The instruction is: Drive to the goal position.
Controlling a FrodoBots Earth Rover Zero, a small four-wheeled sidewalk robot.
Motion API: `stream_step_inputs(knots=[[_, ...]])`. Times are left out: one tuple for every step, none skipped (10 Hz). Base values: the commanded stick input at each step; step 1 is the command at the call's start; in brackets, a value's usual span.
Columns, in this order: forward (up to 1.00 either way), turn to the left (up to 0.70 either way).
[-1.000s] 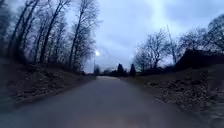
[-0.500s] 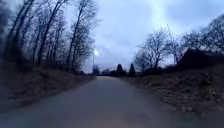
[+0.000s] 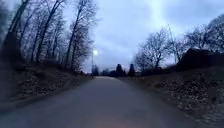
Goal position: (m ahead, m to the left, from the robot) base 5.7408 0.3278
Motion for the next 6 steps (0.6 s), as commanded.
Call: stream_step_inputs(knots=[[1.0,0.04],[1.0,0.04],[1.0,0.04],[1.0,0.04],[1.0,0.04],[1.0,0.04]])
